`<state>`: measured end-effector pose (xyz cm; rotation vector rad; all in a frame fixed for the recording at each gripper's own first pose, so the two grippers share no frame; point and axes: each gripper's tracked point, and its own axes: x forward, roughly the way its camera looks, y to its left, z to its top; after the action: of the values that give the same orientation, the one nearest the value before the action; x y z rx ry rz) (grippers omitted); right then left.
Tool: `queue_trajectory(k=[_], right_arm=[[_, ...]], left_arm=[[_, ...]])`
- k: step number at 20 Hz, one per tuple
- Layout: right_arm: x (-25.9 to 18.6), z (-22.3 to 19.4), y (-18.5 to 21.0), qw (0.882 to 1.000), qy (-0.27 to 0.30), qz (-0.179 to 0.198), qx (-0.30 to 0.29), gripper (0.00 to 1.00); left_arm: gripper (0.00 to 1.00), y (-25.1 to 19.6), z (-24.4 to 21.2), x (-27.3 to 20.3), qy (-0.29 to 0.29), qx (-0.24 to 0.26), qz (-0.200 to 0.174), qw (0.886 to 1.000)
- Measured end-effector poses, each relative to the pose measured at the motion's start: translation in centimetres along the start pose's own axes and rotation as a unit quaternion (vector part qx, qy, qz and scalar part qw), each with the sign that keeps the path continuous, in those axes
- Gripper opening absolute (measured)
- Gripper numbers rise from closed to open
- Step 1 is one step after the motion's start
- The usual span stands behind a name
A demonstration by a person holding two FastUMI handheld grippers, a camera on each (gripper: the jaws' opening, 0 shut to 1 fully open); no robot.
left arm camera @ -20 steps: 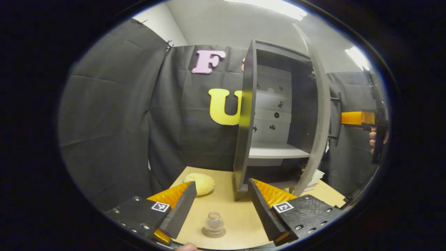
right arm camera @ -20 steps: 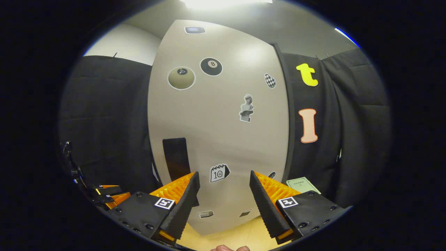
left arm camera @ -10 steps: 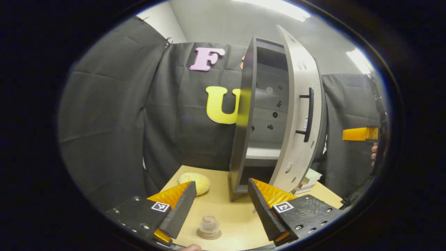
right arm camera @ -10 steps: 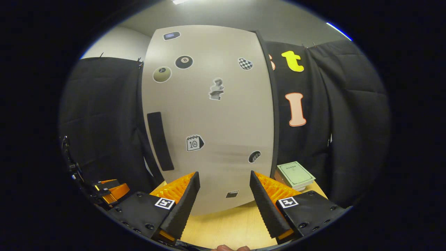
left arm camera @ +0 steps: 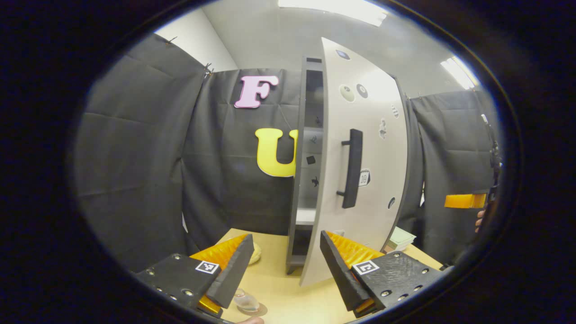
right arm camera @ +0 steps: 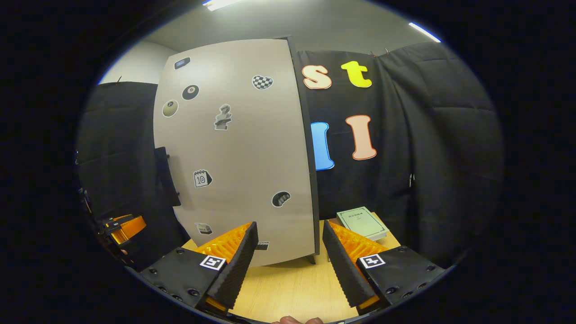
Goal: Open the cabinet door with the right hand, grasp the bottle in the cabinet with the left hand and place it on the coaster, then close the cabinet door with the right hand.
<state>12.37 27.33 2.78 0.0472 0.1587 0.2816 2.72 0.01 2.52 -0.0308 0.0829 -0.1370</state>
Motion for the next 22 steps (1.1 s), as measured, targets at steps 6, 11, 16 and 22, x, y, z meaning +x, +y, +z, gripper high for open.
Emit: queue_trajectory(k=[6,11,16,22], right_arm=[[0.8,-0.3,-4.3,1.0,-0.004,0.006,0.002,0.92],[2.2,-0.5,-7.8,1.0,-0.009,0.018,0.0,0.92],[2.9,-0.3,-10.0,0.999,-0.021,0.041,0.002,0.92],[3.2,0.4,-9.2,0.998,-0.026,0.05,0.015,0.92]], left_arm=[[0.89,-4.4,1.7,0.9,-0.013,0.023,0.017,1.0],[0.91,-8.4,2.8,0.8,-0.045,0.02,0.027,0.998],[0.89,-11.3,2.6,1.8,-0.054,0.001,0.033,0.998],[0.89,-12.2,2.8,2.5,-0.037,-0.028,0.025,0.999]])
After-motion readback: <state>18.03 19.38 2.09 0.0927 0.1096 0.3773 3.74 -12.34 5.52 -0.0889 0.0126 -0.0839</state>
